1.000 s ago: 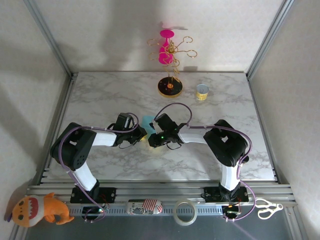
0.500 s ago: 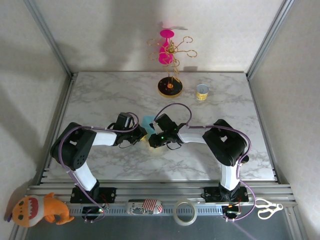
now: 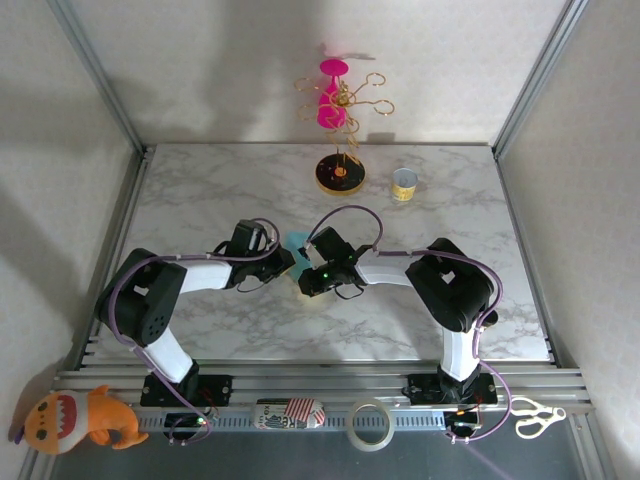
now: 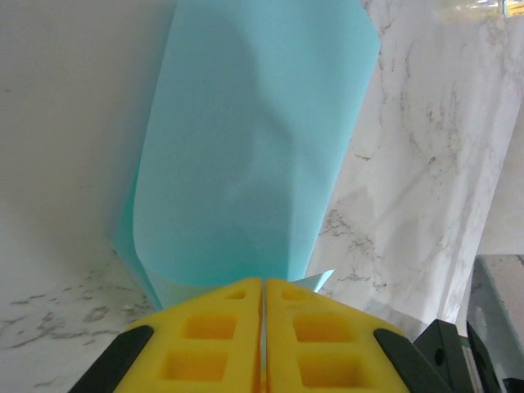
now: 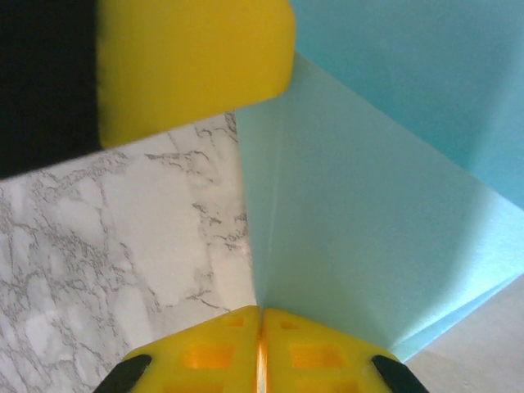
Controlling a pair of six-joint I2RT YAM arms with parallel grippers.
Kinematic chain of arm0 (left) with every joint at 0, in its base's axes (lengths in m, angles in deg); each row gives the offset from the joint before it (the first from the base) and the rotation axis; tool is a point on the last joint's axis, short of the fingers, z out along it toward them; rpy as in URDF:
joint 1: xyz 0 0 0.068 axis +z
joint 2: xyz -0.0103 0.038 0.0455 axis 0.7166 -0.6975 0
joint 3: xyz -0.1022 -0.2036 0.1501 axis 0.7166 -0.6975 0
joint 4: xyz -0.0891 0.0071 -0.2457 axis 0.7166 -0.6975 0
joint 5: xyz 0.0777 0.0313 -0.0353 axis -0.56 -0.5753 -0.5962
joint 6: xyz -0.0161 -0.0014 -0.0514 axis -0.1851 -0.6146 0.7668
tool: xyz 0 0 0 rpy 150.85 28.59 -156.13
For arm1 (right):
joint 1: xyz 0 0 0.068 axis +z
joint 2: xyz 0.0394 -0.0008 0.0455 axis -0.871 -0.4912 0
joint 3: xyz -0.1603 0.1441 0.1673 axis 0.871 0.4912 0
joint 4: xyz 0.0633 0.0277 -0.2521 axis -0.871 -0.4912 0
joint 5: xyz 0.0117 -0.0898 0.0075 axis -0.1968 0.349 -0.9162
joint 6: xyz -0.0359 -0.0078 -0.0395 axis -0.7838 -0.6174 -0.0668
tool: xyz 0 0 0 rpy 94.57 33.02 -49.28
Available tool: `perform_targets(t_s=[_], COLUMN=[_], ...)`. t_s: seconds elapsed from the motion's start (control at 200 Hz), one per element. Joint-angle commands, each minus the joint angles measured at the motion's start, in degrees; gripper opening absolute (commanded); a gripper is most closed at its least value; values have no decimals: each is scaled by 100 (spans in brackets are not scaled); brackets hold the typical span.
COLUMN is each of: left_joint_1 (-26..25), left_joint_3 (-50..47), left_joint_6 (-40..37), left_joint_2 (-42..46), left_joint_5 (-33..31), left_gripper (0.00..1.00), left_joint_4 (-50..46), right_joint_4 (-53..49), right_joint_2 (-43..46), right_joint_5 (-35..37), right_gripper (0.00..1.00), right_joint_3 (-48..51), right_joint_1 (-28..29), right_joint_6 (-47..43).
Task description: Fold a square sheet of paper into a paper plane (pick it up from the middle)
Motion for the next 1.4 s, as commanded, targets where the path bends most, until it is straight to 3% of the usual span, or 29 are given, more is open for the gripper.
perform_targets(t_s=[0.0,0.366,0.711,0.971,1.197,1.392], left_joint_1=[-62,-61,-62,-62,-64,-95], left_joint_3=[-47,254,416,428,423,433], left_joint_6=[-230,-252,-211,-201,-166,-53], left_joint_2=[-28,-510,-601,-593,-581,-536], left_joint_5=[77,-154,-775,-747,-633,-550], left_gripper=[9,9,7,7,7,7], left_joint_4=[18,-127,-1064,-1066,-988,-932], right_joint_4=[-541,-633,-749,-877,-882,-381], right_joint_2=[-146,-196,116,407,338,1143], right_joint_5=[104,109,-339,-752,-404,-280], right_gripper=[12,12,12,12,11,12], right_joint_3=[12,0,112,483,418,266], right_joint_1=[-55,-56,-73,-66,-76,-69], right_joint_6=[-106,-201,-328,-344,-265,-141])
